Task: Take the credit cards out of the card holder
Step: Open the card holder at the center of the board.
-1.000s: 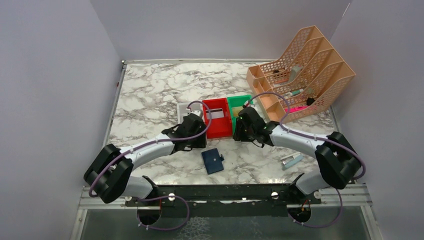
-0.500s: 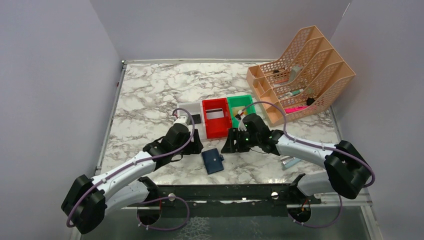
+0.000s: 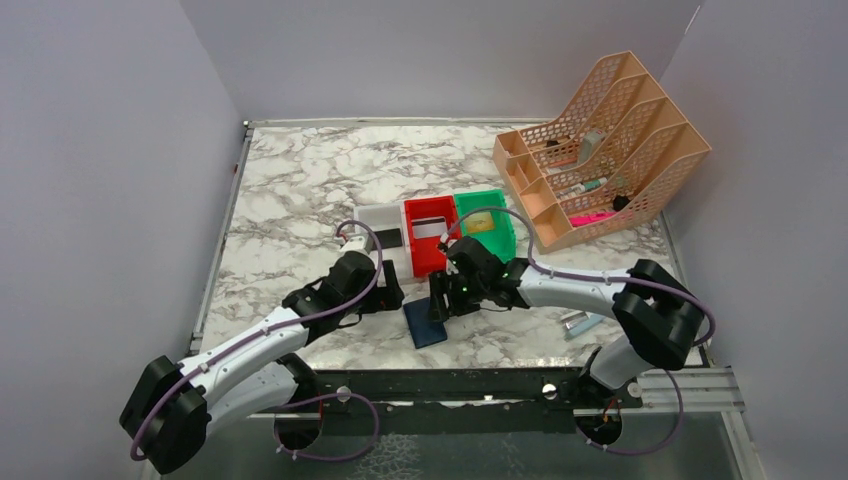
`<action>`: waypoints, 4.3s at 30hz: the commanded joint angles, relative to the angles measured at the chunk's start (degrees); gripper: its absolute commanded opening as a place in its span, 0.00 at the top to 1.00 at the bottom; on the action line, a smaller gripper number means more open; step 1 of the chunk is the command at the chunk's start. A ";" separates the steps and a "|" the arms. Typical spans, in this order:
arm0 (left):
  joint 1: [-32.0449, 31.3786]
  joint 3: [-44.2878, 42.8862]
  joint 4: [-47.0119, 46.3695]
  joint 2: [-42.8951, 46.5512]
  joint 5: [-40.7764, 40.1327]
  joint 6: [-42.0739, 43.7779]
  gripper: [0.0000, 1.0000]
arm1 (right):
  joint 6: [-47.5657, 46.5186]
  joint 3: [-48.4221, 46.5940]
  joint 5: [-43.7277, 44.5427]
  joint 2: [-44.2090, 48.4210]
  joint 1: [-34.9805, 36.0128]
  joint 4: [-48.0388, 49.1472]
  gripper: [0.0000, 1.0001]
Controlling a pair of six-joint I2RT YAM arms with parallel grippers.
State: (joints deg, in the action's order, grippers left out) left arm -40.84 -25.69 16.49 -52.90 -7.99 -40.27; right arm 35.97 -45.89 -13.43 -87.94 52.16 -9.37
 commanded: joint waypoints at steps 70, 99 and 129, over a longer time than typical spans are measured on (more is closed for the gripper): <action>0.39 -2.03 -0.83 6.29 1.06 -1.15 0.06 | 9.53 2.53 -1.47 14.02 1.54 4.71 0.99; -0.56 -8.54 -9.21 -6.87 22.85 2.73 0.17 | 14.43 22.40 7.89 21.06 -9.89 -0.01 0.99; -4.40 -6.02 -20.64 -20.36 21.05 0.36 0.17 | 16.73 22.75 8.34 18.03 -9.89 1.46 0.99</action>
State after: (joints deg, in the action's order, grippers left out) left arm -44.71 -32.91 -1.37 -71.40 14.79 -39.22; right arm 52.53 -23.33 -5.63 -68.79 42.35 -7.29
